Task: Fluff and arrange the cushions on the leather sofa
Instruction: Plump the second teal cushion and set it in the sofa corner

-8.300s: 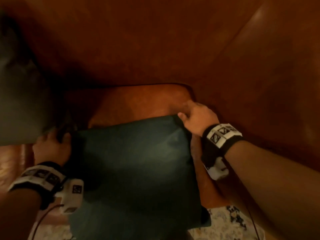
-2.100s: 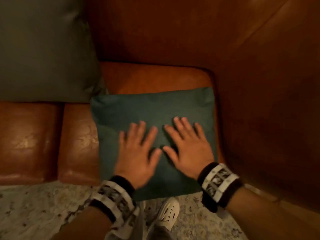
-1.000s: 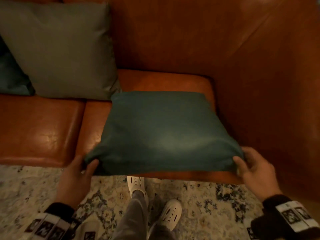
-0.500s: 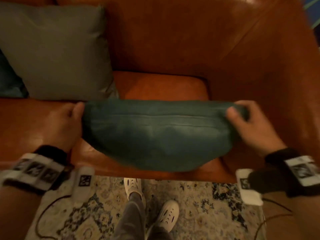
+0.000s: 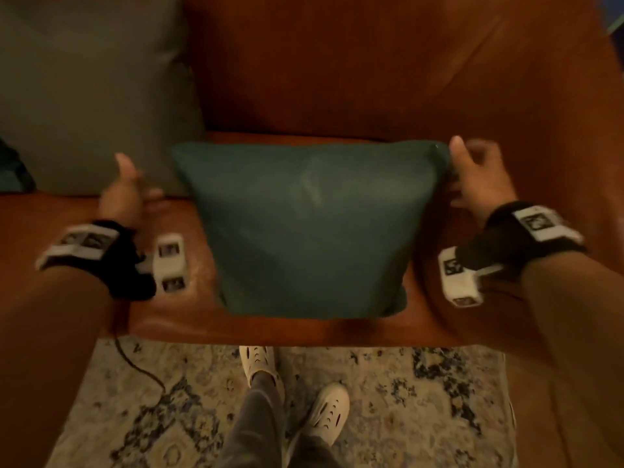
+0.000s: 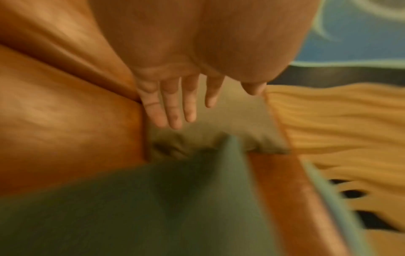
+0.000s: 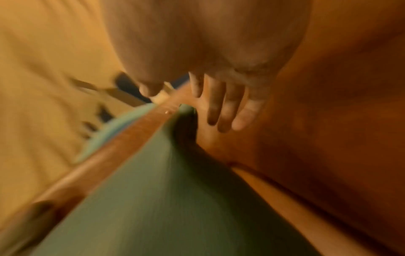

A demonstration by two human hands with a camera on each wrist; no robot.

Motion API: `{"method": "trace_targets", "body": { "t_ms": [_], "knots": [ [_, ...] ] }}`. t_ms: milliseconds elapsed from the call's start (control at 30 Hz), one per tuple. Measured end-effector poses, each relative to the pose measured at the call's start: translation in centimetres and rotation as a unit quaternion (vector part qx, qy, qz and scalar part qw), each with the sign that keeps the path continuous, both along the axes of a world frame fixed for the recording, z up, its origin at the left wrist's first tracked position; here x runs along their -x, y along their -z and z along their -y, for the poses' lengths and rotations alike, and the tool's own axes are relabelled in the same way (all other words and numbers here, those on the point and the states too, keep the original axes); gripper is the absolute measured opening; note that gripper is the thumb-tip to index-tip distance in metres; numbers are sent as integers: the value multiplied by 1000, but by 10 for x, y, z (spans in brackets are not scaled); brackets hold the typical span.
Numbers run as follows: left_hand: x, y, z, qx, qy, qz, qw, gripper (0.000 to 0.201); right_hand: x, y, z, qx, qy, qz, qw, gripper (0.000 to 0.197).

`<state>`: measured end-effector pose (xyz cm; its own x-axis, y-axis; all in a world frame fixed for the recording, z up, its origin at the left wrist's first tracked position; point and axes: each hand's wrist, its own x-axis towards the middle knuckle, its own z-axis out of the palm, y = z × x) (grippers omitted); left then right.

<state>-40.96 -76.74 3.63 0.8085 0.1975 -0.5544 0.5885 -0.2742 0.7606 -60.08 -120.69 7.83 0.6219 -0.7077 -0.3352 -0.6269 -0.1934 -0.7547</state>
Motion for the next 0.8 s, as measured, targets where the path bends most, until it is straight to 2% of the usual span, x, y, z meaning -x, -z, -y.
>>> {"method": "trace_targets", "body": {
  "t_ms": [33,67,167,233,267,333,367,400,433,467,567,633,800],
  "knots": [
    [8,20,-6,-41,13,-18,999,97,10,22,-1,-43,31,-16,998,74],
    [24,34,-9,-64,31,-44,997,101,22,46,-4,-65,51,-38,996,77],
    [68,76,-10,-42,134,-129,982,69,58,99,-33,-94,5,-138,986,84],
    [90,91,6,-29,189,-164,968,62,69,120,-52,-78,-45,-191,977,68],
    [94,101,11,-12,208,-163,964,59,72,129,-57,-77,-54,-189,977,62],
    [97,111,24,36,163,-141,976,50,77,146,-61,-88,-69,-171,979,60],
    [95,117,26,74,121,-127,982,39,83,151,-62,-102,-76,-160,979,65],
    [94,115,29,79,96,-111,986,23,91,156,-63,-125,-72,-141,979,75],
    [91,113,32,84,70,-97,989,16,99,161,-62,-149,-59,-114,981,82],
    [90,108,35,63,75,-94,991,19,106,163,-60,-163,-45,-96,981,79],
    [80,94,31,40,81,-41,995,15,116,161,-56,-116,-46,-60,990,30],
    [73,97,18,-41,159,-6,986,18,117,152,-56,-86,-18,-44,995,10],
    [121,52,-3,-214,271,17,938,12,149,120,-75,-65,-13,-73,995,11]
  ]
}}
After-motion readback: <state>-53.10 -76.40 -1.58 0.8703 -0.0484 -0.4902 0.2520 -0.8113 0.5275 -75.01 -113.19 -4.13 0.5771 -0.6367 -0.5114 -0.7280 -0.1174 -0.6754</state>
